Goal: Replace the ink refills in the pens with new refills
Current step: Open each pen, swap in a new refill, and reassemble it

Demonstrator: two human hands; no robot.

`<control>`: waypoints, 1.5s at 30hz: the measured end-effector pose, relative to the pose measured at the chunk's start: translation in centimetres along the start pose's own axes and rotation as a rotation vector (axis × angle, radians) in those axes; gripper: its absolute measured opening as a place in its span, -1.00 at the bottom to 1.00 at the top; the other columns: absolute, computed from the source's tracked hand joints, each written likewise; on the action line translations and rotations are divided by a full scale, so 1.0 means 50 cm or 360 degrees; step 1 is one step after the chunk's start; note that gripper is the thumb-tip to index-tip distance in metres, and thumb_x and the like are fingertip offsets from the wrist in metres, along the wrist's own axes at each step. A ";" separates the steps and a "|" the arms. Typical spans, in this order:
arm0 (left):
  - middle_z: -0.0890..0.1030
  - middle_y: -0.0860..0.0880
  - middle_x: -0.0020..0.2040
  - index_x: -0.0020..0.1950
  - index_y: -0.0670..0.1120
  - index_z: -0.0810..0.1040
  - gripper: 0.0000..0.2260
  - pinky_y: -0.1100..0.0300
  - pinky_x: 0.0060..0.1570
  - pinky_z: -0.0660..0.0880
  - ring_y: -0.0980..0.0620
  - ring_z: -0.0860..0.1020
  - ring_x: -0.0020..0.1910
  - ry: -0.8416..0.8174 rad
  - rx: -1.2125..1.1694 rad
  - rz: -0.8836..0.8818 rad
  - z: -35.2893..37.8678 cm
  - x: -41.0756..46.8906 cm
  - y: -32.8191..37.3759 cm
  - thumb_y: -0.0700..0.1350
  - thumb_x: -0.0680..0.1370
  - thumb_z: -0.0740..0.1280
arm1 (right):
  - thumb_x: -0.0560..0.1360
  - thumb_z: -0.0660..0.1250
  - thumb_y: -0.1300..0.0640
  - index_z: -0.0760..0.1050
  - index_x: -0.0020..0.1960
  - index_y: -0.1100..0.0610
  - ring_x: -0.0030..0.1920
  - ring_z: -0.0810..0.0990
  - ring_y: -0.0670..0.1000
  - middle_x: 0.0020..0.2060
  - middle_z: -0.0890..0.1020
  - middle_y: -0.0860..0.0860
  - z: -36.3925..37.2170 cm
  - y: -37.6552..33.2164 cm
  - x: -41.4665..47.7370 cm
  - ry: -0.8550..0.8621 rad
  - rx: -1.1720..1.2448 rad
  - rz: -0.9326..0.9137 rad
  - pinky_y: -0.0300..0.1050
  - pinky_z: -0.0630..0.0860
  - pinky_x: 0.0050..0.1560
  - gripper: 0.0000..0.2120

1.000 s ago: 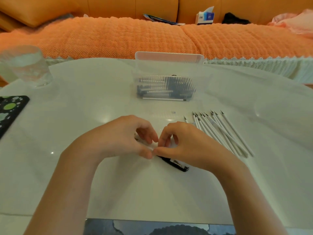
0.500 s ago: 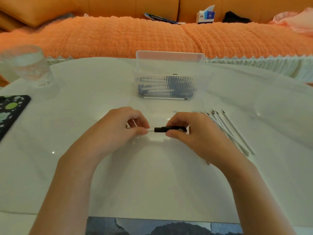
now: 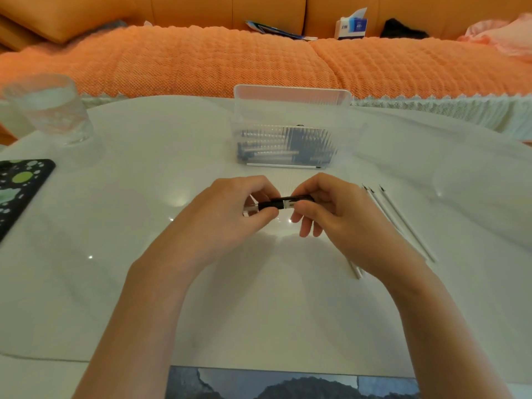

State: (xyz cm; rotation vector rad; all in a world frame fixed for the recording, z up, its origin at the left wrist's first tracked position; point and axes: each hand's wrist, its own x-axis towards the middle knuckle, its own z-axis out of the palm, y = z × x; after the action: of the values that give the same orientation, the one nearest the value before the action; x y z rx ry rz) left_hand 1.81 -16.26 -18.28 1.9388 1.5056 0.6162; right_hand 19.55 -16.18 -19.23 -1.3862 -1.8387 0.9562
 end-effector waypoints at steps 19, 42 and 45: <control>0.55 0.14 -0.29 0.00 0.23 0.52 -0.81 0.20 -0.26 0.38 0.16 0.49 -0.32 0.0061 0.0076 -0.0132 -0.007 0.002 -0.004 0.21 0.43 0.36 | 0.53 0.31 0.22 0.49 -0.06 0.09 -0.29 0.63 -0.08 -0.29 0.68 -0.01 -0.007 0.005 0.003 0.0039 0.0097 0.0000 -0.20 0.56 -0.18 -0.96; 0.59 0.18 -0.20 -0.17 0.12 0.56 -0.91 0.23 -0.17 0.48 0.16 0.55 -0.24 0.0049 -0.0066 -0.0049 -0.008 0.000 0.006 -0.02 0.42 0.46 | 0.48 0.38 0.04 0.63 -0.14 -0.04 -0.24 0.47 -0.30 -0.32 0.58 -0.24 0.016 -0.010 0.008 0.0048 -0.0261 -0.0055 -0.52 0.33 -0.23 -0.94; 0.59 0.18 -0.25 -0.18 0.11 0.60 -0.97 0.27 -0.23 0.40 0.20 0.54 -0.30 0.0045 -0.0081 -0.0038 -0.011 -0.001 0.006 -0.02 0.45 0.42 | 0.45 0.41 0.06 0.63 -0.17 -0.03 -0.26 0.47 -0.25 -0.31 0.60 -0.20 0.014 -0.011 0.009 0.0068 -0.0230 -0.0060 -0.51 0.34 -0.24 -0.97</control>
State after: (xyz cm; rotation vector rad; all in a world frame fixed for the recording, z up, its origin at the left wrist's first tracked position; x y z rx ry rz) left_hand 1.63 -16.24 -17.66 1.8786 1.5133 0.6680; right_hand 18.57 -15.96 -19.11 -1.4403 -1.9269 0.7819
